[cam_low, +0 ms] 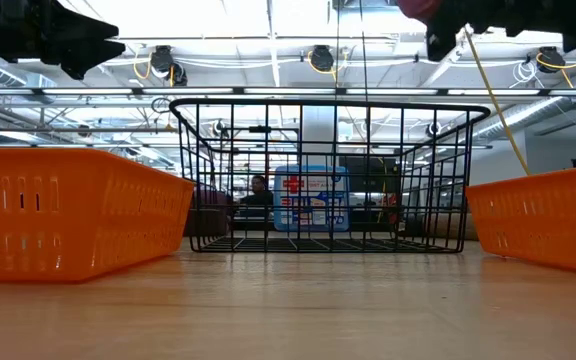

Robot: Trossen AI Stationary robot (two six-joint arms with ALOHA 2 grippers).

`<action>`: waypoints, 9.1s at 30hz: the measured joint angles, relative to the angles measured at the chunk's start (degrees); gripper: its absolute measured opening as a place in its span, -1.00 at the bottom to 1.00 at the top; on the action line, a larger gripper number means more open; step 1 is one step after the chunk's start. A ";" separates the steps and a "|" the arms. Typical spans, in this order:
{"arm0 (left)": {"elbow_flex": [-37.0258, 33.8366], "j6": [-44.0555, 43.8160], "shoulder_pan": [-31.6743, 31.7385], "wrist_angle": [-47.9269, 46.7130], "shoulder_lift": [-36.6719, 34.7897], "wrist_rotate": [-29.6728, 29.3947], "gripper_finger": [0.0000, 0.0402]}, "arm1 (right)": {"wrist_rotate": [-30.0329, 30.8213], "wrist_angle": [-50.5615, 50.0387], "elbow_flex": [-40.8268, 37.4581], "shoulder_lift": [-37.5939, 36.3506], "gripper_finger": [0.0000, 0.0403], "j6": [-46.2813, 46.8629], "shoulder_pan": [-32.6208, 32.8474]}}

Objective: Pick & Place Medicine items
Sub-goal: Put the pink bandage into the left orange basket, then put the brown bandage into the left orange basket

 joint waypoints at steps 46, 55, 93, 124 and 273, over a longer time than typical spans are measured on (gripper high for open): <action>51.58 3.87 -14.88 -6.99 79.24 1.80 0.25 | 4.66 -20.33 23.77 26.13 -0.36 -12.93 -7.22; 51.60 2.70 -14.78 -5.23 79.19 1.59 -0.04 | 4.64 -20.12 23.77 26.09 -0.36 -13.91 -7.18; 25.35 -3.53 -10.34 45.43 69.90 8.24 -0.67 | 4.69 20.04 10.64 23.41 0.28 -10.92 -8.48; 25.38 -5.41 -10.29 45.46 70.08 8.85 -0.67 | 4.62 18.04 13.46 24.14 -0.54 -10.11 -9.93; 80.63 -115.59 -55.32 -82.03 108.13 -36.85 0.29 | 13.61 -42.34 13.44 -13.99 -0.56 -7.57 0.41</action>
